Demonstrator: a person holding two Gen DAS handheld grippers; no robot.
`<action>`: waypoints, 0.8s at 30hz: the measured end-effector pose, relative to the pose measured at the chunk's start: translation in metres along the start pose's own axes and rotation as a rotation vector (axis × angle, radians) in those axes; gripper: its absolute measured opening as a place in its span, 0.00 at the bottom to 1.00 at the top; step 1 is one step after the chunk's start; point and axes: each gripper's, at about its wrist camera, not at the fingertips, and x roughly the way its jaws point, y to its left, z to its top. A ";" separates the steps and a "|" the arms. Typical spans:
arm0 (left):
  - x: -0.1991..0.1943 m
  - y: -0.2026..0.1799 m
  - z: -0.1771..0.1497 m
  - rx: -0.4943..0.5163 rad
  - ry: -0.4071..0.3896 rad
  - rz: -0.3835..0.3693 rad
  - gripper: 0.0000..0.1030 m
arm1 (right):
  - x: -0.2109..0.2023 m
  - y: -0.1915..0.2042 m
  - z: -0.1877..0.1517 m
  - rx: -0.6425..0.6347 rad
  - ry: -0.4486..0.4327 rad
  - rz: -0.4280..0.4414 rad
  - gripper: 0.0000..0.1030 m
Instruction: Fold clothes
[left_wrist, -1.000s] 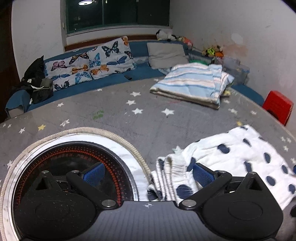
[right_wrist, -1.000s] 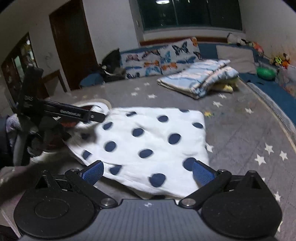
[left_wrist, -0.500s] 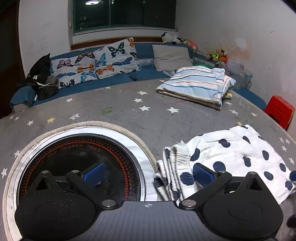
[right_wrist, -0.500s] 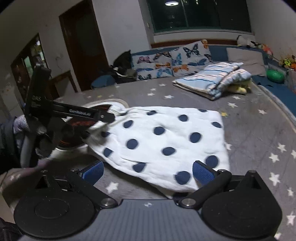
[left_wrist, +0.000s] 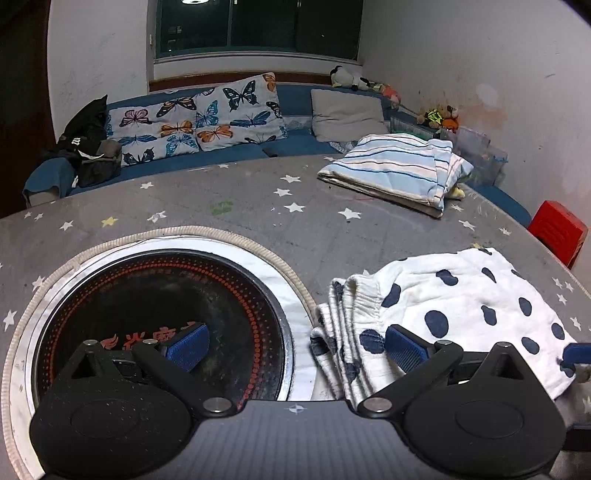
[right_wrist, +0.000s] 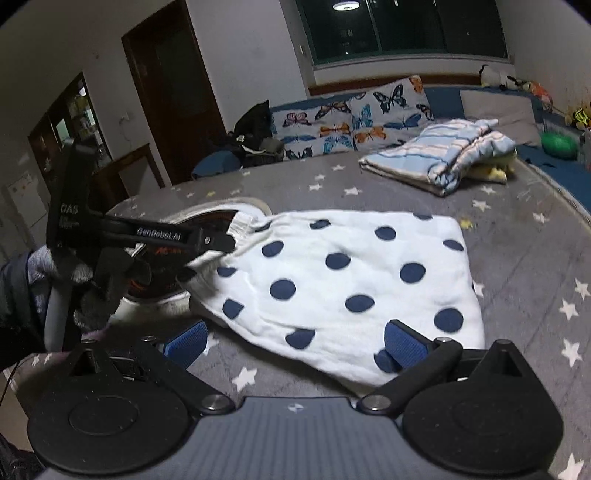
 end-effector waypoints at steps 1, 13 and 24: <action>0.000 0.001 -0.001 -0.002 0.005 0.004 1.00 | 0.002 0.000 0.001 0.002 -0.002 -0.002 1.00; -0.007 0.001 -0.004 -0.012 0.020 -0.012 1.00 | 0.013 0.004 -0.003 0.015 0.003 -0.069 1.00; -0.018 -0.003 -0.011 0.002 0.023 -0.026 1.00 | 0.008 0.008 -0.010 -0.003 0.004 -0.171 1.00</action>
